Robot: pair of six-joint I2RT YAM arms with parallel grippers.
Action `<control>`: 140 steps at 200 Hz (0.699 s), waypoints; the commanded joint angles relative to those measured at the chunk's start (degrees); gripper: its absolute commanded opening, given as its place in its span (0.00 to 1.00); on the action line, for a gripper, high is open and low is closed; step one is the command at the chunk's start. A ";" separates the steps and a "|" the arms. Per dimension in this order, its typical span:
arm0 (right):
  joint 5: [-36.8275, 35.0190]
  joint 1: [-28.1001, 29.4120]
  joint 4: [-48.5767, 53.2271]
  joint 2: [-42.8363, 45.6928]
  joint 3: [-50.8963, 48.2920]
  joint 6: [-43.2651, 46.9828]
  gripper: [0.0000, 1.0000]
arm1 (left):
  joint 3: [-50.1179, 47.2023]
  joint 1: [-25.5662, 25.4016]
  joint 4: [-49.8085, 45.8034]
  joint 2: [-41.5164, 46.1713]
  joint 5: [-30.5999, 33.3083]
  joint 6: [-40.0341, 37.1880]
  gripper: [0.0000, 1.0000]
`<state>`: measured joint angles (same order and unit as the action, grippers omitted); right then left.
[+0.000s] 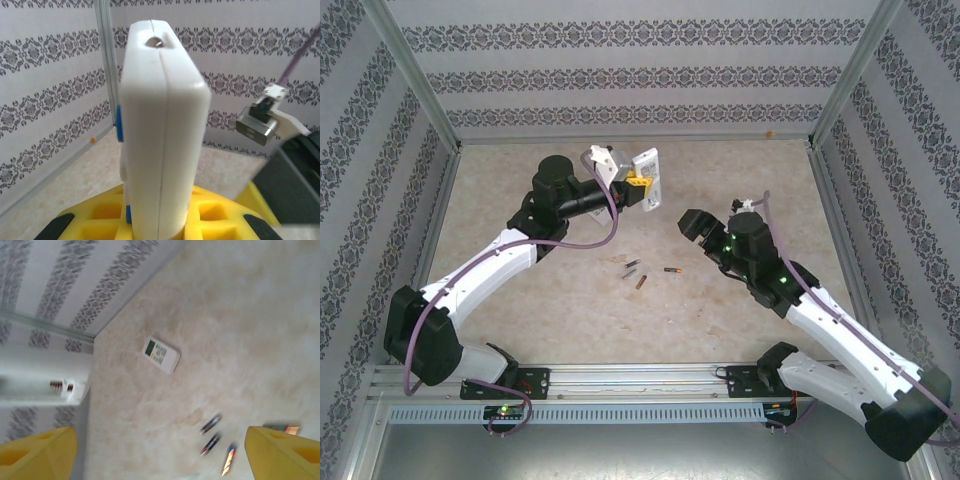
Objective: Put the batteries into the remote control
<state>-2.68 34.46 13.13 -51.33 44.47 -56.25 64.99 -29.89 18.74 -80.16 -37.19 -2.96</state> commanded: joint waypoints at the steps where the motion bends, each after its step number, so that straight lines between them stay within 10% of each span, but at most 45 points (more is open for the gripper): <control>1: 0.86 1.39 -11.18 1.23 -0.87 39.29 0.90 | 1.91 0.35 1.81 -1.23 0.09 5.48 0.00; 27: 7.36 2.95 -20.82 -2.96 -0.18 65.33 0.92 | 3.73 0.28 3.26 -3.47 -0.93 15.06 0.00; 64: 1.24 3.34 -28.13 -14.32 6.03 75.79 0.91 | 4.30 0.29 7.59 -4.74 -5.53 26.51 0.00; 128: 6.20 3.26 -28.32 -18.08 10.55 65.58 0.25 | 2.97 0.32 7.11 -3.72 -6.38 26.71 0.00; 140: 7.10 2.79 -26.88 -17.60 10.31 59.70 0.22 | 2.46 0.34 7.34 -3.27 -4.95 24.92 0.32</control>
<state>1.69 37.65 -12.25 -70.48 52.82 10.83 67.64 -29.26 25.04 -85.12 -42.00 20.93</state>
